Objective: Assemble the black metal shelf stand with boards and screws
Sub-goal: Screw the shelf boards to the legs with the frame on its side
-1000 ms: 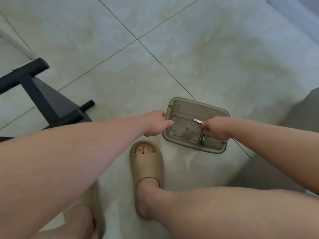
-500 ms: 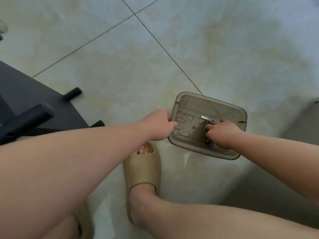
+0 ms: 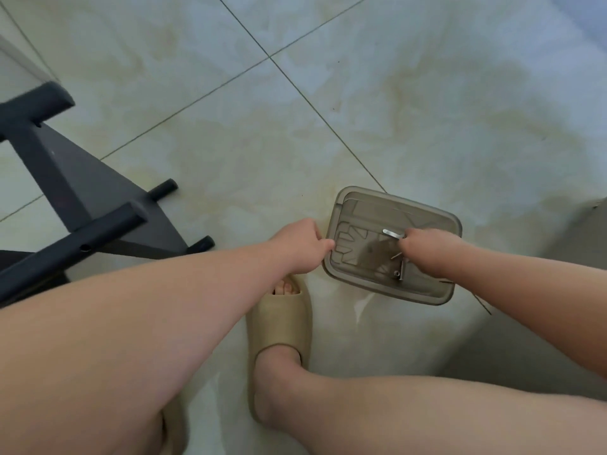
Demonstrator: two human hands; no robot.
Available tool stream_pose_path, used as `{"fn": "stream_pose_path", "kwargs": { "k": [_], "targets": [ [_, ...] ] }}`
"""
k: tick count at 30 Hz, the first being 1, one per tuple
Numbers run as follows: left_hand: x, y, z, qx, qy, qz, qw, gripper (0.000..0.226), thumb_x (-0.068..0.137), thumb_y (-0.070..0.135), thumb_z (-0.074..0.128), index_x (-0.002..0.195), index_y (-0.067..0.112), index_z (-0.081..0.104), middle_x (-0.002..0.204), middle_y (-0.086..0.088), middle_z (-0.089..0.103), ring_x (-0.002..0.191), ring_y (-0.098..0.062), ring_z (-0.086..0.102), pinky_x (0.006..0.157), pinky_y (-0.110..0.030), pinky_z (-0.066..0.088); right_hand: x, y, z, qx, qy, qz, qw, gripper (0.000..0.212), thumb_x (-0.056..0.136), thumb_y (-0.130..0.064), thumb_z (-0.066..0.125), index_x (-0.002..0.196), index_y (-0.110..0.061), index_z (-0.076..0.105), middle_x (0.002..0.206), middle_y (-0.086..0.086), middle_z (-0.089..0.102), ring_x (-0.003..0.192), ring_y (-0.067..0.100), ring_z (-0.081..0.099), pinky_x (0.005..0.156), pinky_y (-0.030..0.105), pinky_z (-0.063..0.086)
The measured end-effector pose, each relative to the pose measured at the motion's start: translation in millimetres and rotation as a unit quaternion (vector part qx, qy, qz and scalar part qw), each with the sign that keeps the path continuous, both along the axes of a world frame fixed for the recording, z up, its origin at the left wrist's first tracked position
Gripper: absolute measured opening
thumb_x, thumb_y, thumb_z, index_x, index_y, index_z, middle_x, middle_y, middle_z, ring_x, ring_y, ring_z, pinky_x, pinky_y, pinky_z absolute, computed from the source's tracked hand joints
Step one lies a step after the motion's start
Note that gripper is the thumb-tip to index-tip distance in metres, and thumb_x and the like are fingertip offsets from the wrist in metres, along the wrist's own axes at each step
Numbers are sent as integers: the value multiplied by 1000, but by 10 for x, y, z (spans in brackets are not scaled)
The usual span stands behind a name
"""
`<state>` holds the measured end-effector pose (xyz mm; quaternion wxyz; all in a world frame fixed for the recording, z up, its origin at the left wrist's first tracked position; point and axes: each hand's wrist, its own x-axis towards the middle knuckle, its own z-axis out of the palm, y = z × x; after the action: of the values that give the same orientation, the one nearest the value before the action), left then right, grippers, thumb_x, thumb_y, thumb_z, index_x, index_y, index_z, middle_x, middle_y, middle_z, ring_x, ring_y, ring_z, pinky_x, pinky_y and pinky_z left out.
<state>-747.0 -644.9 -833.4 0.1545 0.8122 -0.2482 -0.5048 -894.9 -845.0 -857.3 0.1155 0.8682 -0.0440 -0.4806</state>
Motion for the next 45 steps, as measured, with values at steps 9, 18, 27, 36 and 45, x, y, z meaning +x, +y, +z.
{"fn": "stream_pose_path", "kwargs": {
  "k": [9,18,27,36,45],
  "targets": [
    [334,559,1142,26,-57,-60,996,35,99,35,54,118,7,65,110,-11,72,102,-30,69,86,-36,53,696,516,1176,165,-282,-198,924,16,91,-5,58,99,-10,71,100,6,63,102,27,60,74,24,34],
    [491,1774,2071,-31,-135,55,989,27,97,29,55,106,8,68,101,-7,74,92,-24,71,81,-31,53,1193,1862,2692,333,-425,-276,795,16,84,-11,74,73,-20,67,69,-7,65,64,17,61,49,21,45],
    [842,2747,2136,-57,-174,170,968,17,94,27,58,93,15,69,86,1,71,86,-21,66,78,-31,49,1529,2633,2814,390,-373,-260,801,24,84,-4,72,74,-26,71,74,-11,71,67,12,62,44,11,39],
    [1258,2653,1655,-26,-111,189,975,35,97,40,53,99,12,73,103,-6,74,98,-28,68,91,-39,53,1748,2588,2404,421,-309,-253,814,10,84,-12,76,78,-18,71,77,-4,75,76,11,74,57,17,47],
    [1291,2169,1351,-42,52,255,965,50,101,54,43,112,10,65,90,-8,77,77,-25,74,71,-34,56,1867,2532,2058,455,-244,-245,821,12,92,-6,69,83,-13,67,80,4,69,74,17,75,78,34,62]
  ]
}}
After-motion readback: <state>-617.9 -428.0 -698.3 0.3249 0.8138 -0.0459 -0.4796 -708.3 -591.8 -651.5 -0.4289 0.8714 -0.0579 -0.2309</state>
